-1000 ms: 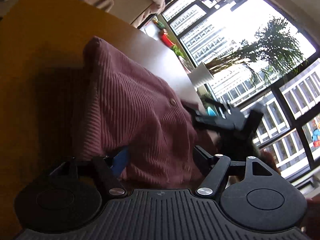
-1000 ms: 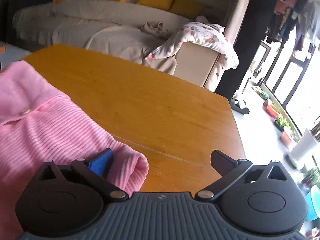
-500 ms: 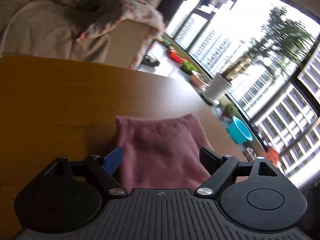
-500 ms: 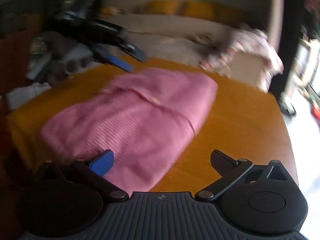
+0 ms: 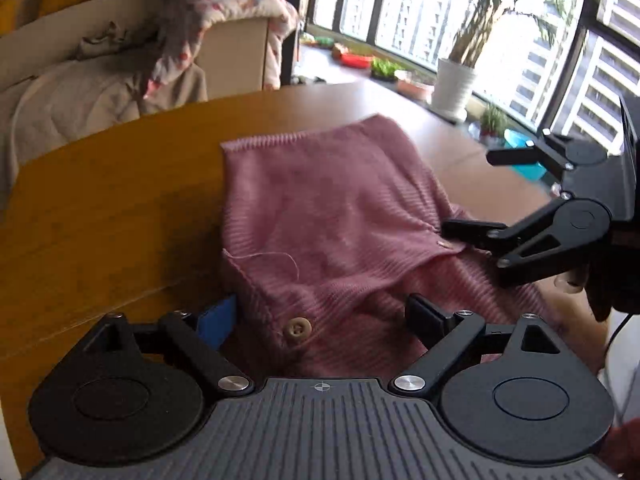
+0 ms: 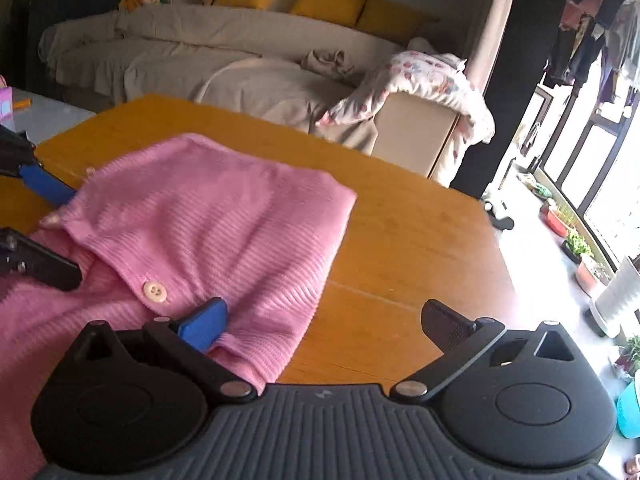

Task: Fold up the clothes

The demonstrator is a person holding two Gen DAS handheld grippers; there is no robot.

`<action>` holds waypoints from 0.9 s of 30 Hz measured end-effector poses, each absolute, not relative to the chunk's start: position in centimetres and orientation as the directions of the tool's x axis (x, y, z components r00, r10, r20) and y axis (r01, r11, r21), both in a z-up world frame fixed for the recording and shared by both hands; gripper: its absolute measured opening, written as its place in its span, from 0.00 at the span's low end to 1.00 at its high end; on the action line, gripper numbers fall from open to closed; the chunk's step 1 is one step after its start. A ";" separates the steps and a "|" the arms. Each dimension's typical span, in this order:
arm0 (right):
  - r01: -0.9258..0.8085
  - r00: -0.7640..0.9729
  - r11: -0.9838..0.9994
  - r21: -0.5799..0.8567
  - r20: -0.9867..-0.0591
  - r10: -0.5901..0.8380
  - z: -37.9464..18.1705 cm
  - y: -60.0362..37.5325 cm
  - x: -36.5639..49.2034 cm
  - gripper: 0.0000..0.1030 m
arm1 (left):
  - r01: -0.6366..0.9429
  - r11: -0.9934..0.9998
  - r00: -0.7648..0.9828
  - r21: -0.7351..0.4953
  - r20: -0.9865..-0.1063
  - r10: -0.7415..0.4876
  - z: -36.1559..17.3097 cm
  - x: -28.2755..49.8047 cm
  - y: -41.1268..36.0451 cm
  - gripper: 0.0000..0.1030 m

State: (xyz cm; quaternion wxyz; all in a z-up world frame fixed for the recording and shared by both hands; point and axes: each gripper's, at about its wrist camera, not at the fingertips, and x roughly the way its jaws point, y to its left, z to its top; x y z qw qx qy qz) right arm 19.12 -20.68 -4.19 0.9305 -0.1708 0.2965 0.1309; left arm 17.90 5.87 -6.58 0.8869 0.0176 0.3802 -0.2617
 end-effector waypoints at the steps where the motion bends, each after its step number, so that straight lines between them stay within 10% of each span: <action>1: -0.353 0.788 0.909 -0.222 -0.594 0.161 -3.8 -21.1 18.4 1.00 | 0.475 0.857 0.579 -0.201 -0.662 -0.476 -6.2 17.6 6.3 0.91; 7: -0.502 0.691 0.861 -0.084 -0.637 0.341 -3.6 -22.1 12.7 1.00 | 0.418 0.890 0.628 -0.182 -0.650 -0.427 -6.2 18.0 6.5 0.92; 15: -0.485 0.751 0.819 -0.307 -0.625 0.210 -5.1 -22.5 9.7 1.00 | 0.403 0.904 0.616 -0.142 -0.689 -0.382 -7.5 18.0 6.5 0.92; 27: -0.443 0.685 0.895 -0.045 -0.662 0.306 -4.7 -25.4 8.8 1.00 | 0.430 0.898 0.672 -0.093 -0.631 -0.387 -5.1 15.9 6.6 0.93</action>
